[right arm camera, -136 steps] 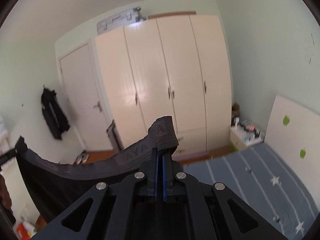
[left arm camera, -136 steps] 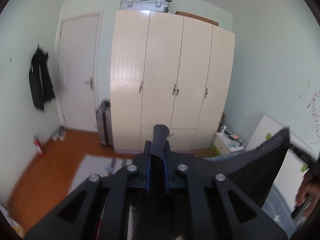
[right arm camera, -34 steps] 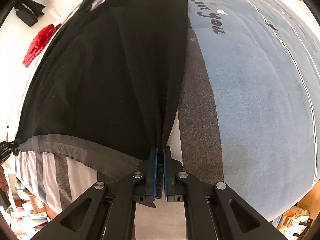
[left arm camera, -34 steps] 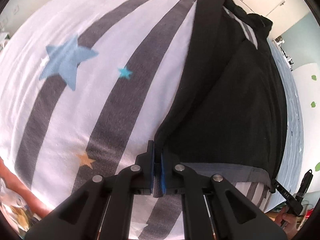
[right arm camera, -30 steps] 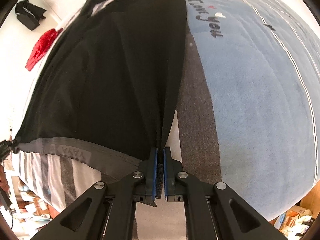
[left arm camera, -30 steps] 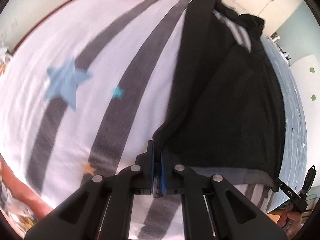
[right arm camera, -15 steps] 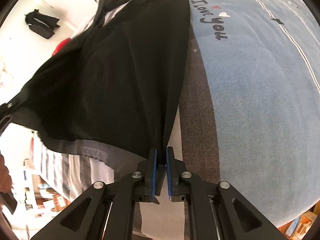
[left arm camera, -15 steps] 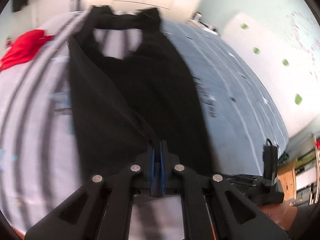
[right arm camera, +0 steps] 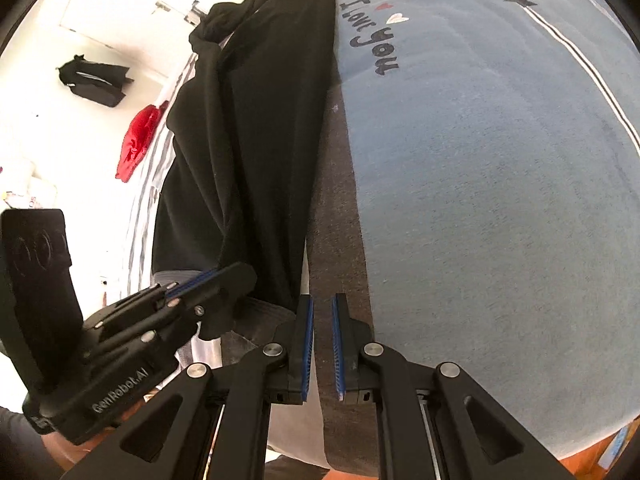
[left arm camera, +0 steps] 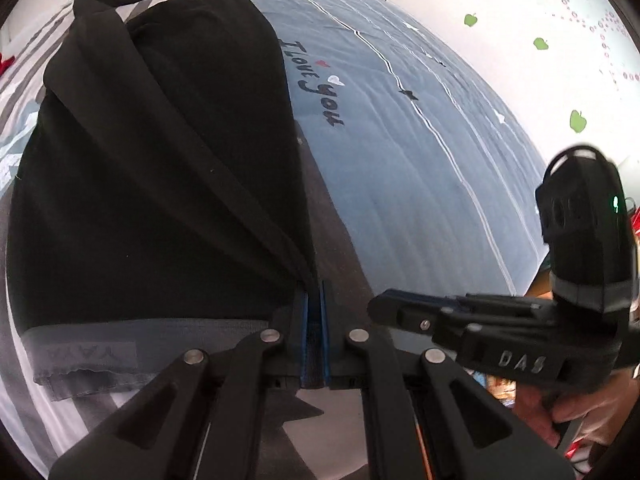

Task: Fold clothes

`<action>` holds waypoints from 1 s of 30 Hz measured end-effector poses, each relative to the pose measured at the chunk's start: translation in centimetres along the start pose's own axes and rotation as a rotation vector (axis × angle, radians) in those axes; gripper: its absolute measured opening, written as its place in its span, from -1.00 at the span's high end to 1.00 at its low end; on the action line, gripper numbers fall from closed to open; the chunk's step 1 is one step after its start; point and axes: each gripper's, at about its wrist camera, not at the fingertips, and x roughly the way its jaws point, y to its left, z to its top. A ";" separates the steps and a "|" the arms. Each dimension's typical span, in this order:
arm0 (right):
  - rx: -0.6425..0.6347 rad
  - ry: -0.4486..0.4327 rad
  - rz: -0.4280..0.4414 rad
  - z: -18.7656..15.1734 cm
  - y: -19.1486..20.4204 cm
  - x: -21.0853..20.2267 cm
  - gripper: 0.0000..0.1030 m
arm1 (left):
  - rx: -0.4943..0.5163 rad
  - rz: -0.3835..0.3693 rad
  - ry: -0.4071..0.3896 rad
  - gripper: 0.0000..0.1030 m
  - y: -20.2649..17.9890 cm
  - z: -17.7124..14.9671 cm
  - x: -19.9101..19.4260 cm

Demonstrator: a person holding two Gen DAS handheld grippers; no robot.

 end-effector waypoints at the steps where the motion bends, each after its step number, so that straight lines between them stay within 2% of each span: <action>1: -0.001 0.002 0.007 0.3 -0.9 -0.5 0.81 | 0.003 -0.005 0.003 0.87 0.2 0.0 -0.1; 2: -0.006 0.003 0.014 0.6 -0.9 -0.4 0.81 | 0.010 -0.012 0.010 0.84 0.5 -0.6 -1.2; 4: -0.017 0.002 0.025 1.3 -1.7 0.0 0.81 | 0.021 -0.021 0.026 0.59 1.1 -1.1 -2.3; 5: -0.024 0.001 0.030 1.7 -1.8 0.1 0.80 | 0.020 -0.027 0.023 0.57 1.5 -1.4 -3.2; 7: -0.040 -0.004 0.041 2.4 -0.5 0.2 0.63 | 0.015 -0.041 0.015 0.48 2.5 -2.0 -5.0; 9: -0.064 -0.011 0.050 2.4 0.3 0.1 0.49 | 0.011 -0.013 0.005 0.40 4.0 -2.1 -6.1; 10: -0.074 -0.011 0.046 2.7 0.8 0.4 0.41 | 0.008 0.003 0.000 0.39 4.7 -2.2 -6.6; 11: -0.080 -0.007 0.046 2.8 1.0 0.7 0.41 | -0.017 0.027 -0.003 0.39 6.0 -2.5 -7.2; 14: -0.093 0.009 0.043 2.9 1.6 1.8 0.41 | -0.152 0.118 -0.001 0.38 11.0 -3.5 -8.4; 17: -0.110 0.032 0.014 3.0 2.0 2.6 0.41 | -0.265 0.174 -0.010 0.38 15.2 -3.9 -8.9; 21: -0.084 0.058 -0.027 3.2 1.6 3.7 0.41 | -0.285 0.175 -0.011 0.37 16.8 -3.9 -9.1; 23: -0.080 0.064 -0.029 3.3 1.6 4.0 0.47 | -0.280 0.174 0.007 0.35 17.1 -3.7 -8.2; 24: -0.091 0.055 -0.021 3.3 1.8 3.8 0.73 | -0.295 0.171 0.007 0.32 17.3 -3.7 -8.1; 25: -0.100 0.048 -0.014 3.3 2.0 3.6 0.88 | -0.311 0.167 0.006 0.22 17.6 -3.7 -7.9; 30: -0.117 0.020 0.025 3.3 3.4 2.0 0.91 | -0.366 0.161 -0.007 0.17 18.5 -3.8 -7.9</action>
